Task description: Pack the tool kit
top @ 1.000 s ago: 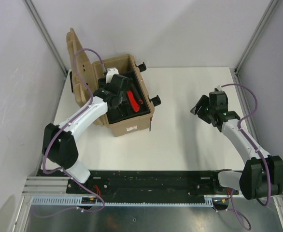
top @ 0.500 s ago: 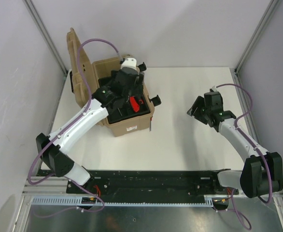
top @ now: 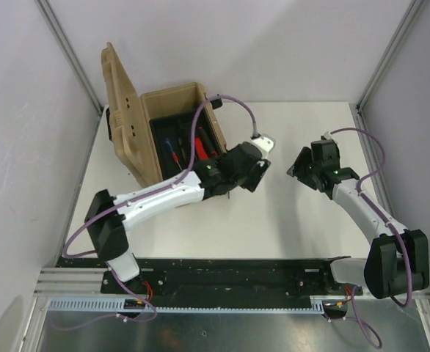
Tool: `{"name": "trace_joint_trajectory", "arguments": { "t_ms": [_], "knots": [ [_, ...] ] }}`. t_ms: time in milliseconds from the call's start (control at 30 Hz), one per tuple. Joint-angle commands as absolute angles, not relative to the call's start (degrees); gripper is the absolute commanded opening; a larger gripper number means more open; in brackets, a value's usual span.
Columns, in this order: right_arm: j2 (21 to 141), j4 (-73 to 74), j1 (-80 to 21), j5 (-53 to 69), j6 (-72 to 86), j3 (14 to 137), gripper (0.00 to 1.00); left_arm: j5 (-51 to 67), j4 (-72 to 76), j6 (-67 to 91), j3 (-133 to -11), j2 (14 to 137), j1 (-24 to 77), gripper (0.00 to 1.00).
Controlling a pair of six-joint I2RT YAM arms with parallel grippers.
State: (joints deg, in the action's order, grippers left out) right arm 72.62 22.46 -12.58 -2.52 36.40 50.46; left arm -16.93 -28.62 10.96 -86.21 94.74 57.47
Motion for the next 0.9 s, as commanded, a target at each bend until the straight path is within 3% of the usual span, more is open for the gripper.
{"name": "trace_joint_trajectory", "arguments": {
  "t_ms": [0,333,867],
  "knots": [
    [70.27,24.8,-9.68,-4.84,35.59,50.36,0.61,-16.29,-23.8,7.06,-84.35,97.56,60.49,0.53],
    [69.0,25.26,-6.9,-3.26,34.93,48.64,0.6,-29.68,-22.28,9.44,-83.39,106.84,58.75,0.42],
    [69.69,24.53,-5.73,-2.36,34.45,48.35,0.6,-32.79,-24.65,16.24,-79.18,105.04,46.57,0.42]
  ]
}}
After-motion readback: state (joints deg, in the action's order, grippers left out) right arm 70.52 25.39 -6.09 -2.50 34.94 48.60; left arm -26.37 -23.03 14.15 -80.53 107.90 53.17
